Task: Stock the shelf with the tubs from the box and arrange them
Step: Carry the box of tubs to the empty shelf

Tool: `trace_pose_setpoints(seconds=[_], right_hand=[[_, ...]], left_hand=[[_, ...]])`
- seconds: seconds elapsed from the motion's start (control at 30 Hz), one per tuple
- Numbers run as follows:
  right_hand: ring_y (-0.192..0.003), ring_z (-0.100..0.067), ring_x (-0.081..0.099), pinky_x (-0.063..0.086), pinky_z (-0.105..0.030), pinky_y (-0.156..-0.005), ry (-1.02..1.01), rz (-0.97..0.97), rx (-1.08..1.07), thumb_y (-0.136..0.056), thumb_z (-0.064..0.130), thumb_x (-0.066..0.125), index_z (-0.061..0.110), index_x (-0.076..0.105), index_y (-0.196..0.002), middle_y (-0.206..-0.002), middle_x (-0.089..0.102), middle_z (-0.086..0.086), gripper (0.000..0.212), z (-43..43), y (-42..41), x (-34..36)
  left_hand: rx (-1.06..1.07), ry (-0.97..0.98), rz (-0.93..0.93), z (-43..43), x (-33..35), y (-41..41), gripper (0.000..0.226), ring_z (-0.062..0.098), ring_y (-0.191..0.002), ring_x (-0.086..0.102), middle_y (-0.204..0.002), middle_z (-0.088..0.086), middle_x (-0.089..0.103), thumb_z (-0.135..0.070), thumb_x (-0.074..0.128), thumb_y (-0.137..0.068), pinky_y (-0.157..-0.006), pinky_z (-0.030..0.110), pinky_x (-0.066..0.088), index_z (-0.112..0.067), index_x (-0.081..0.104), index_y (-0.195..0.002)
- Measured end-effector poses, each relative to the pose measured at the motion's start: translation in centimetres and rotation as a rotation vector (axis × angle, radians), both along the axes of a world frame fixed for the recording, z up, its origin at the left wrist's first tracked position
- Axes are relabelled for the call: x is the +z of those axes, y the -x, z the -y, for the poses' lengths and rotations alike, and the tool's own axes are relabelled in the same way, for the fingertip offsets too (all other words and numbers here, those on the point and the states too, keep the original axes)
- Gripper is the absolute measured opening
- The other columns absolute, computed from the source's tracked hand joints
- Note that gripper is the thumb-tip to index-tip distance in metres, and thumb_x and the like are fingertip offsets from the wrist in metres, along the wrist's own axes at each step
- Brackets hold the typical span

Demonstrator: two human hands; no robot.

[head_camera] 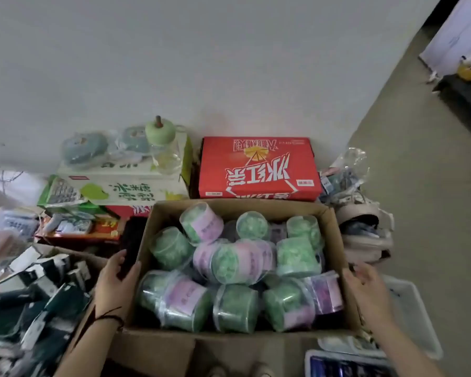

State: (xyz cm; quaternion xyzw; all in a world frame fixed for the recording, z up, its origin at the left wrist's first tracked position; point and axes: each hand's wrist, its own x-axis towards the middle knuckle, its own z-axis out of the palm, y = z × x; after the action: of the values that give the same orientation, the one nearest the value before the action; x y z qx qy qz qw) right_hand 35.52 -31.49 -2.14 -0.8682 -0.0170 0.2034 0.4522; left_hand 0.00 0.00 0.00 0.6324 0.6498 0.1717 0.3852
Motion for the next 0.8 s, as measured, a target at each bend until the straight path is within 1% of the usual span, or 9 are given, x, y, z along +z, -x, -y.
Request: trace_pose_setpoints(seconds=[0.13,0.23,0.3,0.47,0.53,0.6,0.67,0.77,0.8], right_hand=[[-0.107,-0.02,0.055,0.043,-0.034,-0.092,0.028,0.086,0.045,-0.086,0.017,0.07,0.006,0.055,-0.127,-0.117,0.059,-0.005,0.045,-2.6,-3.0,-2.3],[-0.107,-0.019,0.057,0.045,-0.036,-0.092,0.1,0.121,0.127,-0.087,0.016,0.068,0.012,0.055,-0.128,-0.115,0.061,0.0,0.043,-3.0,-4.5,-4.4],[-0.106,-0.02,0.058,0.047,-0.039,-0.091,0.139,0.125,0.154,-0.086,0.013,0.069,0.017,0.053,-0.13,-0.113,0.06,0.002,0.047,-2.9,-5.4,-5.5],[-0.108,-0.032,0.061,0.049,-0.05,-0.09,0.266,0.104,0.198,-0.083,0.01,0.07,0.026,0.043,-0.137,-0.121,0.064,-0.007,0.063,-2.2,-6.1,-7.2],[-0.104,-0.031,0.061,0.05,-0.048,-0.089,0.274,0.1,0.215,-0.084,0.007,0.067,0.028,0.042,-0.138,-0.114,0.064,-0.006,0.063,-2.4,-6.2,-6.8],[-0.095,-0.025,0.059,0.049,-0.041,-0.083,0.262,0.104,0.238,-0.085,0.004,0.064,0.027,0.042,-0.138,-0.105,0.062,-0.001,0.061,-2.6,-6.2,-6.3],[-0.089,-0.02,0.056,0.045,-0.036,-0.077,0.262,0.126,0.251,-0.086,0.002,0.063,0.029,0.045,-0.134,-0.101,0.06,0.001,0.059,-2.6,-6.3,-6.2],[-0.087,-0.017,0.059,0.046,-0.035,-0.076,0.213,0.136,0.244,-0.085,-0.001,0.063,0.055,0.042,-0.112,-0.097,0.062,0.005,0.066,-2.6,-6.3,-6.1],[-0.087,-0.017,0.061,0.047,-0.036,-0.077,0.199,0.136,0.233,-0.085,-0.002,0.062,0.057,0.042,-0.108,-0.097,0.063,0.005,0.067,-2.5,-6.3,-6.1]], left_hand=[[0.011,0.009,0.021,-3.0,-2.6,-1.6,0.056,0.031,-0.118,0.053,-0.133,0.014,0.053,-0.025,0.065,-0.088,-0.101,0.047,0.041,-0.014,0.041,-0.138],[-0.064,0.036,-0.023,-4.3,-4.9,-1.8,0.058,0.029,-0.107,0.057,-0.128,0.013,0.056,-0.02,0.065,-0.088,-0.097,0.047,0.044,-0.016,0.039,-0.139],[-0.128,0.061,-0.053,-4.7,-6.0,-1.8,0.058,0.027,-0.099,0.059,-0.122,0.013,0.06,-0.016,0.066,-0.087,-0.094,0.046,0.045,-0.019,0.039,-0.138],[-0.18,0.068,-0.149,-5.4,-7.9,-1.5,0.058,0.035,-0.103,0.06,-0.115,0.015,0.064,-0.014,0.065,-0.087,-0.092,0.048,0.045,-0.026,0.039,-0.137],[-0.192,0.061,-0.173,-5.6,-8.1,-1.5,0.057,0.037,-0.098,0.062,-0.108,0.015,0.066,-0.017,0.064,-0.087,-0.088,0.048,0.046,-0.034,0.038,-0.135],[-0.219,0.037,-0.187,-6.0,-8.2,-1.6,0.056,0.038,-0.095,0.062,-0.102,0.018,0.067,-0.014,0.063,-0.088,-0.083,0.048,0.047,-0.033,0.038,-0.133],[-0.241,-0.001,-0.199,-6.3,-8.2,-1.7,0.053,0.038,-0.092,0.063,-0.1,0.019,0.066,-0.008,0.062,-0.087,-0.079,0.047,0.047,-0.025,0.04,-0.132],[-0.274,-0.053,-0.182,-6.2,-8.2,-1.8,0.052,0.036,-0.09,0.062,-0.103,0.02,0.066,-0.003,0.061,-0.087,-0.076,0.043,0.045,-0.016,0.042,-0.133],[-0.28,-0.059,-0.178,-6.0,-8.1,-1.7,0.052,0.034,-0.088,0.062,-0.104,0.021,0.066,-0.003,0.061,-0.087,-0.075,0.042,0.045,-0.015,0.042,-0.134]])
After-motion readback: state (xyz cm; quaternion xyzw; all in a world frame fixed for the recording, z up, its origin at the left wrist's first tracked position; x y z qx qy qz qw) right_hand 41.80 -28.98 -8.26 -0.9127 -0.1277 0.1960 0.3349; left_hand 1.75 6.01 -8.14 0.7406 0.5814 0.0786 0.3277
